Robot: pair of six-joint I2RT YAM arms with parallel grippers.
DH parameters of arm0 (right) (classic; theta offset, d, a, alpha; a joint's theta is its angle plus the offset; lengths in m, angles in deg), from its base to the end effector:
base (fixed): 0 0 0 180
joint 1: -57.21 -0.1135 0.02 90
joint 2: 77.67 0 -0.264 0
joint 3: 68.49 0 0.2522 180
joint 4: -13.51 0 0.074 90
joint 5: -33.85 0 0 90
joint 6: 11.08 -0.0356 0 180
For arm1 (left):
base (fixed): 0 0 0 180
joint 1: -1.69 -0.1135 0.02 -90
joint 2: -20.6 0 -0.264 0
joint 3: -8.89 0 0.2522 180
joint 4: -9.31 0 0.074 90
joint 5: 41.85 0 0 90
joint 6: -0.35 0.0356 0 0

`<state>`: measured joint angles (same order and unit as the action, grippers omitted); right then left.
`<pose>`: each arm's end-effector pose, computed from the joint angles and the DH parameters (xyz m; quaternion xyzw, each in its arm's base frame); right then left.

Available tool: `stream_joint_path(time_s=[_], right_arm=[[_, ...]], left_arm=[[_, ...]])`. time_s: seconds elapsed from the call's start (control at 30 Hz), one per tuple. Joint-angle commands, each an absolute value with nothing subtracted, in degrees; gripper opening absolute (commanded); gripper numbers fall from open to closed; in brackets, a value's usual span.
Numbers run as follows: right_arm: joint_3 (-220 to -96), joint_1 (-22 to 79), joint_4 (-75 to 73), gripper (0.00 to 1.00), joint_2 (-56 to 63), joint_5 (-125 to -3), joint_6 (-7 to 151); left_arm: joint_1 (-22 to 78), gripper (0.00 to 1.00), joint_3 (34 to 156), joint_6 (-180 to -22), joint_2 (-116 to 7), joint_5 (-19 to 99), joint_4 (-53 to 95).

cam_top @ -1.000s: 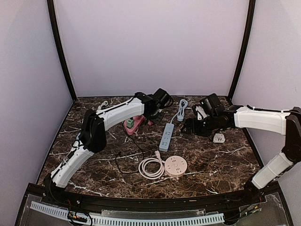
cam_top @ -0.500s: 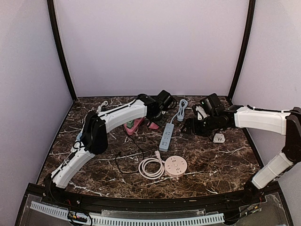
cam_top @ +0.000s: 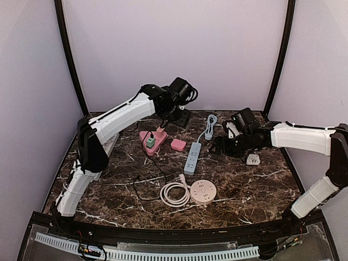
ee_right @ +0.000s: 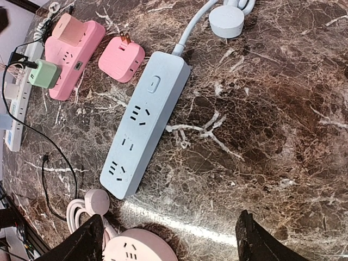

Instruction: Pull the plug off the socket

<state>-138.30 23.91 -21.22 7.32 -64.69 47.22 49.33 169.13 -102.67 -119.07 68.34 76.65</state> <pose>0.2568 0.1750 0.2269 -0.0386 0.9364 0.2426 0.2507 0.3668 -0.3841 0.2947 0.2107 0.8930 -0.0425 0.3953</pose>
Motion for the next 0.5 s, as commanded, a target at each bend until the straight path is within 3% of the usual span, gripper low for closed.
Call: stream_joint_path(time_s=[0.0,0.47], right_arm=[[-140.55,24.3,-19.0,0.8,8.87,-64.44,48.4],[-141.88,24.28,-16.63,0.81,12.37,-67.53,48.23]], left_arm=[[46.82,0.67,163.9,-106.74,-110.21,68.94,83.7],[39.03,0.81,145.64,-108.55,-101.68,57.65,83.2]])
